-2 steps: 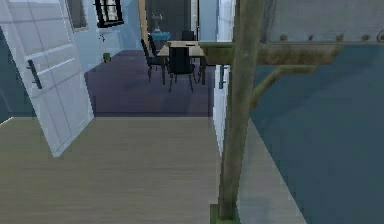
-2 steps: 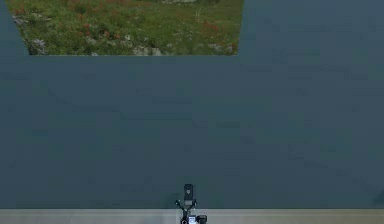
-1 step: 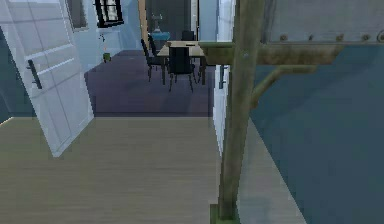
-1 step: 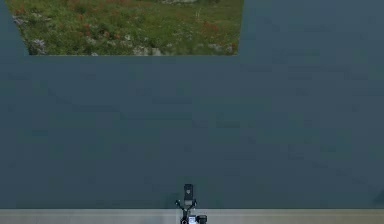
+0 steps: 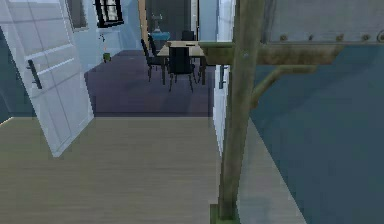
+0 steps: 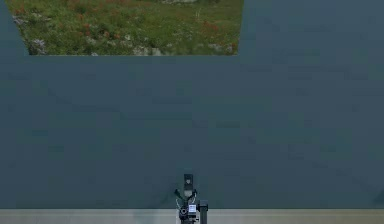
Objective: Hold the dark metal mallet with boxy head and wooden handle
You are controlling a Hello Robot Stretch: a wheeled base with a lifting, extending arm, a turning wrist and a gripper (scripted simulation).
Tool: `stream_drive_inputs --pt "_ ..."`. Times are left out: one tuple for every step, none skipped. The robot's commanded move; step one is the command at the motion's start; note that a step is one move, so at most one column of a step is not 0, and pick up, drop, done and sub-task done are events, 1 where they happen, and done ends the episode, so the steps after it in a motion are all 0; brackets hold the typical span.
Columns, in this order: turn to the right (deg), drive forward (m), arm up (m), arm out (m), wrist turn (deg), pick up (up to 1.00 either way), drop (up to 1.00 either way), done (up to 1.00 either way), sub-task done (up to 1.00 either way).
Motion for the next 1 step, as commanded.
stream_drive_inputs --pt "0.0 0.0 0.0 0.0 0.0 0.0 0.0 1.0 0.0"
